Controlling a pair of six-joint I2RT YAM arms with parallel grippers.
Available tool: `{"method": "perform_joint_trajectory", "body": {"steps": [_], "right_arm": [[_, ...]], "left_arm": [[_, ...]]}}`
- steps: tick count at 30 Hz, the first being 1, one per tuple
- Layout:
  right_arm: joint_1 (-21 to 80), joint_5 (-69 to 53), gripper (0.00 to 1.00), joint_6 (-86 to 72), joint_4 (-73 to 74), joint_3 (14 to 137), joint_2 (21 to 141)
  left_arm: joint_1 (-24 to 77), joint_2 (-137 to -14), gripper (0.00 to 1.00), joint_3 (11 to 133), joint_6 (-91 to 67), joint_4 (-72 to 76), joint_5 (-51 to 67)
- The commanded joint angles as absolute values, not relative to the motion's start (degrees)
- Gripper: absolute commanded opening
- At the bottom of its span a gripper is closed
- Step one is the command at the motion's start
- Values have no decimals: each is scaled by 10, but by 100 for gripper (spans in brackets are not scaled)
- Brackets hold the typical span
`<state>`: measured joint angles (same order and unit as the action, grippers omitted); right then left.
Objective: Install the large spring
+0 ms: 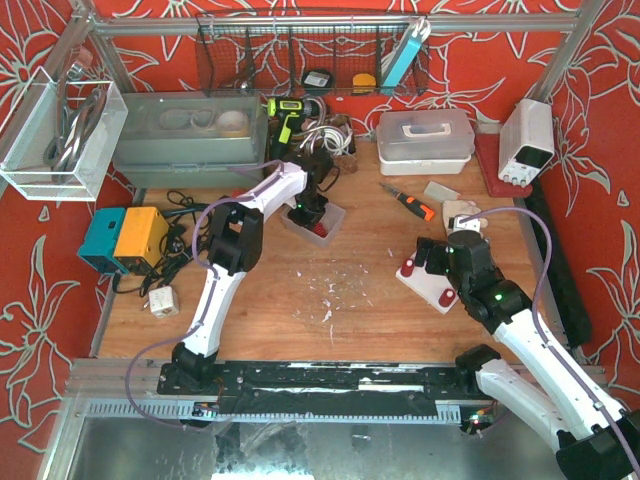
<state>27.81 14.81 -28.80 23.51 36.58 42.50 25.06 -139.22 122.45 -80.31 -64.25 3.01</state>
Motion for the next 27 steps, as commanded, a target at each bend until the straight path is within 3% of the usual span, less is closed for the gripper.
{"method": "perform_joint_trajectory", "body": {"steps": [1, 11, 19, 27], "right_arm": [[283, 161, 99, -279, 226, 361, 425], [283, 155, 99, -273, 221, 361, 436], [283, 156, 99, -270, 217, 360, 441], [284, 154, 99, -270, 221, 361, 435]], "left_arm": [[245, -1383, 22, 1232, -803, -647, 28], [241, -1355, 17, 1244, -799, -628, 12], [248, -1322, 39, 1222, -745, -626, -28], [287, -1291, 32, 1181, -643, -610, -99]]}}
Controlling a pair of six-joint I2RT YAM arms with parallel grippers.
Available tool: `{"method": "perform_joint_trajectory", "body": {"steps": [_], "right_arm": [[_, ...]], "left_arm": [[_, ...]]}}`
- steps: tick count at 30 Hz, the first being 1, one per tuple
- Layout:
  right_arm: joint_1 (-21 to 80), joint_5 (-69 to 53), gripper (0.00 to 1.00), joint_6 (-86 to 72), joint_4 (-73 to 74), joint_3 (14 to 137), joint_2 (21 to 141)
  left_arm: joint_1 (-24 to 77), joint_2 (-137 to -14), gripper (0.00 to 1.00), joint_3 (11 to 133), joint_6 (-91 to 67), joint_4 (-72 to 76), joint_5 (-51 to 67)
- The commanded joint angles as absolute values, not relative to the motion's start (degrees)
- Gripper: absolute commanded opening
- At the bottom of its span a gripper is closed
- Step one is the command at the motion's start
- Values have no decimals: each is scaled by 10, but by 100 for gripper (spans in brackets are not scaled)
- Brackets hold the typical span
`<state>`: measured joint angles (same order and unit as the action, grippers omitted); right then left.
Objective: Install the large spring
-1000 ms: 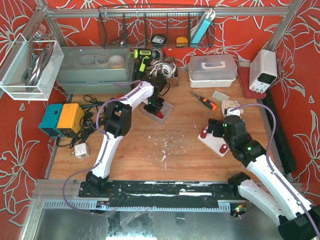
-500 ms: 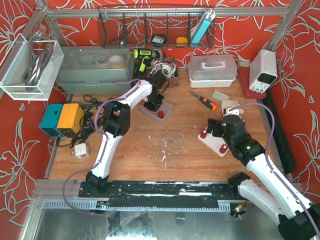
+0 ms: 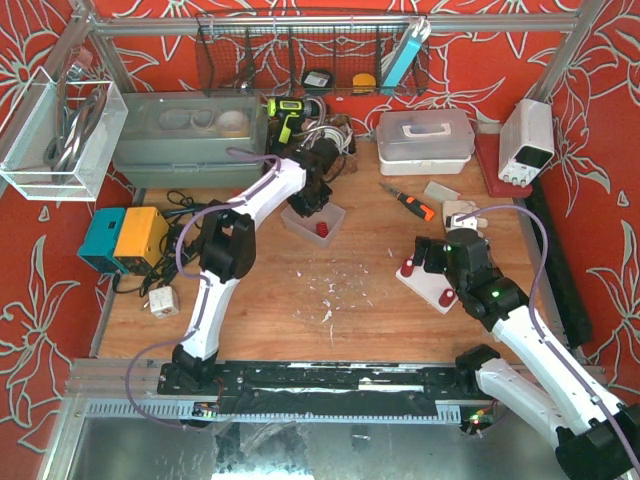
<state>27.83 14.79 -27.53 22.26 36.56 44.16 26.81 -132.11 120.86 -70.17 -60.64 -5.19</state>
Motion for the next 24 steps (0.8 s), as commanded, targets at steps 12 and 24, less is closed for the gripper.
{"method": "perform_joint_trajectory", "body": {"steps": [12, 24], "right_arm": [[284, 152, 99, -271, 224, 360, 423], [284, 155, 99, -269, 224, 359, 418]], "left_arm": [[323, -1297, 39, 1145, -547, -599, -118], [338, -1350, 42, 1153, -494, -580, -79]]}}
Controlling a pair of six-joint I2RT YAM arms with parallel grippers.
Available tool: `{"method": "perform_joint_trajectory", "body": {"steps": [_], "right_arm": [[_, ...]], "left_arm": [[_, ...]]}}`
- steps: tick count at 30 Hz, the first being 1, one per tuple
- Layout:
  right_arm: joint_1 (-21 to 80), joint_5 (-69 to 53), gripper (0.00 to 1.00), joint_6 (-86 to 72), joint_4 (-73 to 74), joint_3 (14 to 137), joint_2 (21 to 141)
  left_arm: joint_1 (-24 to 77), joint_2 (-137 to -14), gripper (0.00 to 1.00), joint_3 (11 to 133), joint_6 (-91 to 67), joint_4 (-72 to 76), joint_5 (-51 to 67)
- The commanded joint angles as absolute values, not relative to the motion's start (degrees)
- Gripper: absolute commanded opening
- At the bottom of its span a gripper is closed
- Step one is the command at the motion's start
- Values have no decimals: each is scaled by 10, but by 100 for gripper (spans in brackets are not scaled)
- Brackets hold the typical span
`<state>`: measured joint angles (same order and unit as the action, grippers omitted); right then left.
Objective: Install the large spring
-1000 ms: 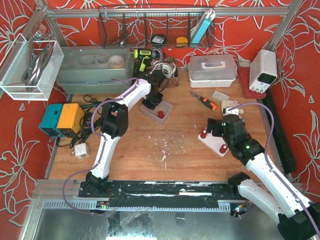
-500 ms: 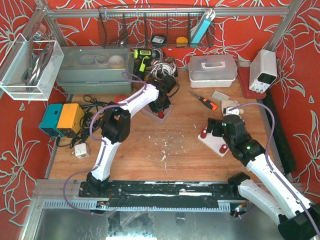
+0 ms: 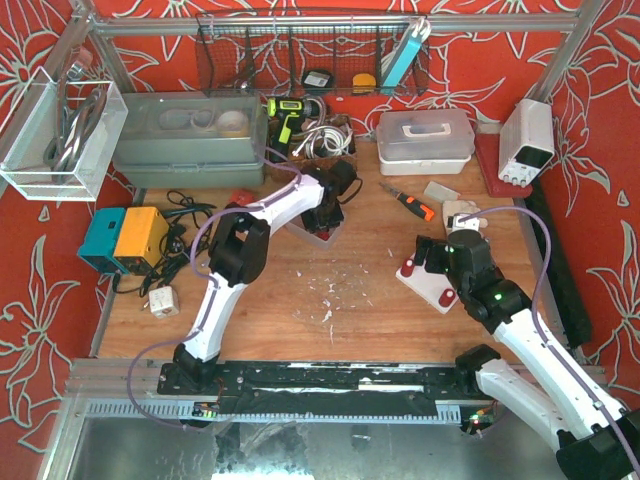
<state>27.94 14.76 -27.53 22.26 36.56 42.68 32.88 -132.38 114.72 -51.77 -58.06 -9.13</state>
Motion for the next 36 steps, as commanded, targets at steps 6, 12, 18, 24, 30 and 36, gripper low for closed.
{"method": "perform_joint_trajectory", "body": {"steps": [6, 12, 18, 24, 30, 36], "right_arm": [[284, 157, 99, -269, 224, 359, 419], [284, 157, 99, -269, 222, 359, 419], [284, 148, 99, -266, 217, 358, 423], [284, 146, 99, -261, 217, 358, 421], [284, 148, 99, -262, 220, 358, 415], [283, 144, 99, -265, 236, 373, 417]], "left_arm": [[338, -1366, 38, 1145, -493, -572, -75], [336, -1380, 35, 1147, -499, -579, -83], [326, -1360, 12, 1160, -498, -586, -114], [324, -1324, 7, 1202, -452, -559, -153], [326, -1257, 4, 1170, -415, -498, -186], [336, -1146, 2, 1041, -363, -381, -211]]}}
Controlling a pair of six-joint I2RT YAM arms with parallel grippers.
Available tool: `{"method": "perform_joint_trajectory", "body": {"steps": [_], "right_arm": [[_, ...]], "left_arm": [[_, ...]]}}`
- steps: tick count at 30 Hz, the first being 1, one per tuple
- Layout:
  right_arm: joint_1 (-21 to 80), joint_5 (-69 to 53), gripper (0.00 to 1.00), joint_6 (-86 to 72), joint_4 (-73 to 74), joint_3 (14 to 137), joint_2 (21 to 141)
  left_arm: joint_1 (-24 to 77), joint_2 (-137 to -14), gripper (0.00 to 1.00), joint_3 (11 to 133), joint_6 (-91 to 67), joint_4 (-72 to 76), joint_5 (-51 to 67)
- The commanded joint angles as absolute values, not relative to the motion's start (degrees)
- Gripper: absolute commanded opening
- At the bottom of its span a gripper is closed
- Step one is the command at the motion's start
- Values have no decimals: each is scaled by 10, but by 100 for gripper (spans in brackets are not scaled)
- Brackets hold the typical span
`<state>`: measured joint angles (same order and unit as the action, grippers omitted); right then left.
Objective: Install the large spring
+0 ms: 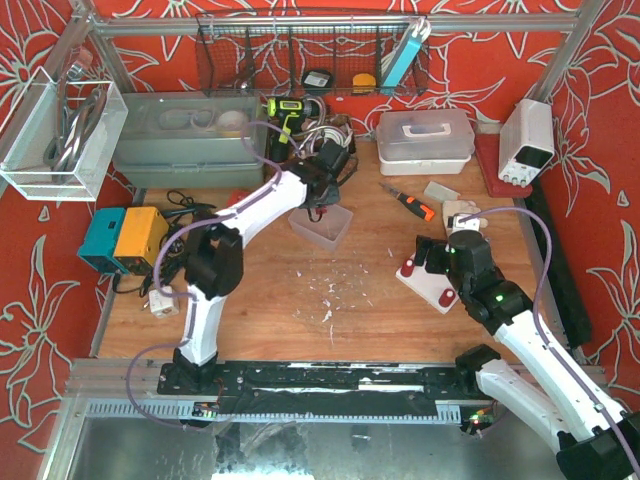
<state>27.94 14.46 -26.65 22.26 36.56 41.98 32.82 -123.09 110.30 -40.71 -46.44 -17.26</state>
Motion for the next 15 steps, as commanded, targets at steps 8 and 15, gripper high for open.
{"method": "perform_joint_trajectory", "body": {"steps": [8, 15], "right_arm": [[283, 114, 99, -273, 259, 393, 427], [281, 59, 99, -263, 311, 462, 476]], "left_arm": [[351, -989, 0, 815, -252, -173, -187], [385, -821, 0, 516, -92, 236, -63]]}}
